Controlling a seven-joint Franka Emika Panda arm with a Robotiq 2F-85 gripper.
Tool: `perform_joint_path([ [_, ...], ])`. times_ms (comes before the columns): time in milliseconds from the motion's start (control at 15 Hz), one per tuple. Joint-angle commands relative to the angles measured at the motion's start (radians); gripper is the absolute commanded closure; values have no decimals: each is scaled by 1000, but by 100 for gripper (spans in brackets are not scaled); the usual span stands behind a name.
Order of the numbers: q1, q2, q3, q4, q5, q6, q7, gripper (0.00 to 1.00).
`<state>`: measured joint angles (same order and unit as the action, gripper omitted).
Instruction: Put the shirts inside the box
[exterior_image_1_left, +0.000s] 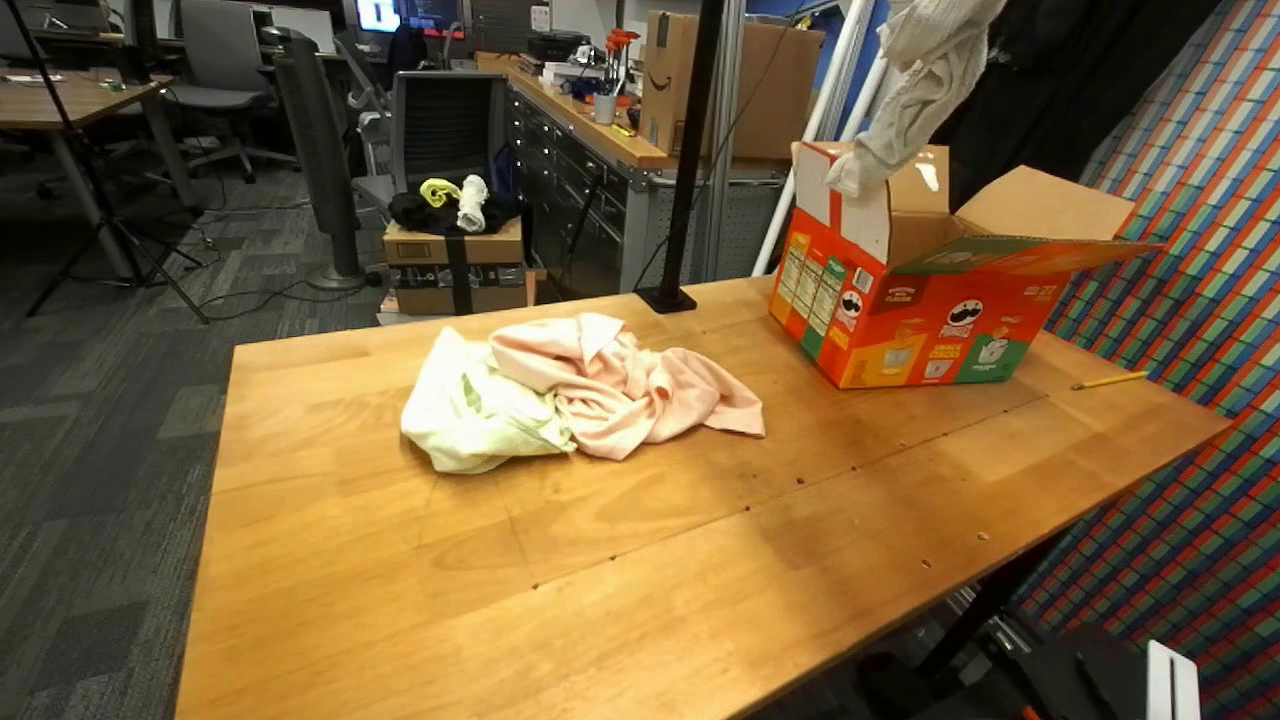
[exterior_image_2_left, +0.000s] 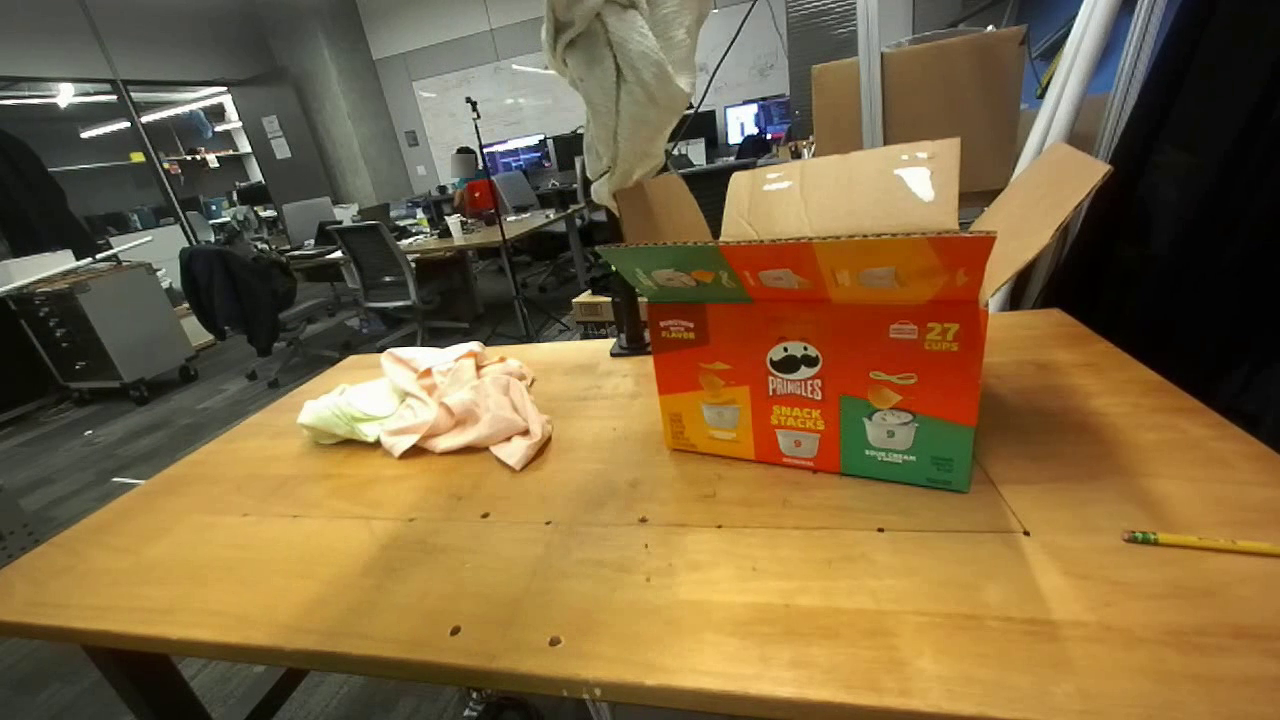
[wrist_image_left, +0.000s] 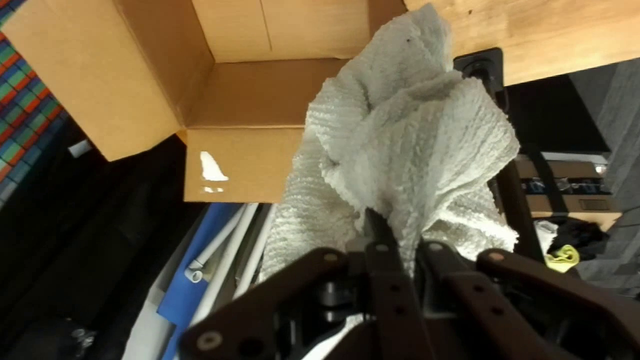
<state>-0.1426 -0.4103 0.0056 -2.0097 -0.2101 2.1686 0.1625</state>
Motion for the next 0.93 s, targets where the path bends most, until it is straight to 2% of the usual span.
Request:
perform_joint_path([
  [0, -37, 25, -7, 29, -55, 22, 68, 98],
  [333, -30, 14, -3, -59, -60, 35, 91, 98],
  [867, 16, -7, -6, -303, -11, 75, 74, 98],
])
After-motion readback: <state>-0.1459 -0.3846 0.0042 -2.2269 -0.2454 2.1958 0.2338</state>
